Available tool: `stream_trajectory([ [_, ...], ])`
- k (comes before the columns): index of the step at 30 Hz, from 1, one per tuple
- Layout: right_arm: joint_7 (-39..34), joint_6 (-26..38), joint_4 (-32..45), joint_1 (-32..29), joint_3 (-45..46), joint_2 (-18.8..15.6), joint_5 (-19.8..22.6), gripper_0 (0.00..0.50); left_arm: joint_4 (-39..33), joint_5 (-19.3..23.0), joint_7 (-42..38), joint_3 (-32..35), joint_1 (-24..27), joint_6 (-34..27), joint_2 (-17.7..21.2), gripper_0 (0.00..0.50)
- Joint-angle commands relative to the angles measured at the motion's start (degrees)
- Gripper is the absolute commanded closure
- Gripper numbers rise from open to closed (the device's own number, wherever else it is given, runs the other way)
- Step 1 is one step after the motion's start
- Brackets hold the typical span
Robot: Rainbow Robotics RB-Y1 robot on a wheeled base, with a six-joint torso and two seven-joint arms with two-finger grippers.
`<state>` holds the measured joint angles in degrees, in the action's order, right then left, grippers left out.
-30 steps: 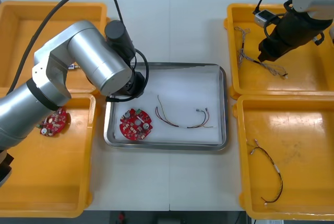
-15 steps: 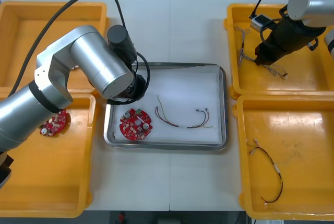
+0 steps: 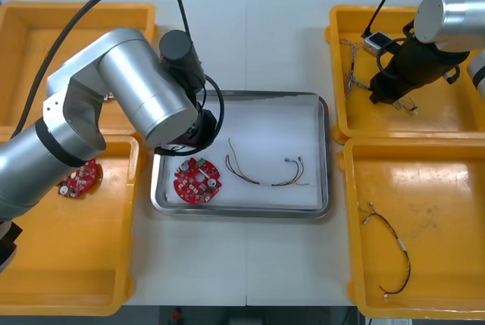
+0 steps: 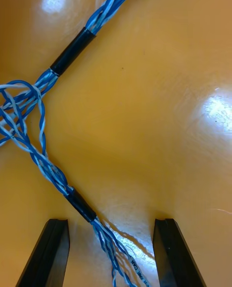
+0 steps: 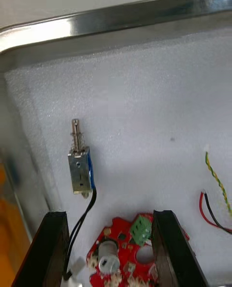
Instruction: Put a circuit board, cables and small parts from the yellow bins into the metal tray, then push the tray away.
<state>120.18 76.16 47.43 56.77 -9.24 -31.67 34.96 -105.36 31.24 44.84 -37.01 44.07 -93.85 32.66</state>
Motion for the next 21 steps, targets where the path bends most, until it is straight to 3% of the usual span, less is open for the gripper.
stream_trajectory([
  [1,2.9,-1.3,0.6,-1.1,-0.7,0.5,0.4,0.000,-6.3,2.3,-5.7,5.5,0.0,-5.5,0.9,0.000],
  [6,2.6,-1.3,0.6,-1.1,-0.7,0.5,0.6,0.007,-8.7,4.6,-4.8,10.6,0.5,-9.6,2.2,0.000],
  [8,2.7,-1.3,0.6,-1.1,-0.7,0.5,0.8,0.105,-9.0,5.9,-4.1,13.3,1.4,-11.7,2.8,0.000],
  [9,2.9,-1.4,0.6,-1.1,-0.7,0.5,0.9,0.261,-9.0,6.5,-2.8,14.7,1.9,-12.9,3.1,0.000],
  [11,2.9,-1.4,0.6,-1.1,-0.7,0.5,1.2,0.425,-8.9,6.9,-0.9,16.8,2.5,-14.6,3.5,0.000],
  [13,2.9,-1.5,0.6,-1.1,-0.7,0.5,1.3,0.476,-8.4,8.0,1.5,18.9,3.0,-15.8,3.9,0.000],
  [14,2.9,-1.5,0.6,-1.1,-0.7,0.6,1.5,0.500,-7.5,9.0,3.0,20.3,3.5,-16.2,4.3,0.000],
  [21,2.7,-1.9,2.1,-1.0,-0.7,0.6,1.2,0.500,-1.7,10.8,11.2,26.0,5.6,-16.2,6.4,0.000],
])
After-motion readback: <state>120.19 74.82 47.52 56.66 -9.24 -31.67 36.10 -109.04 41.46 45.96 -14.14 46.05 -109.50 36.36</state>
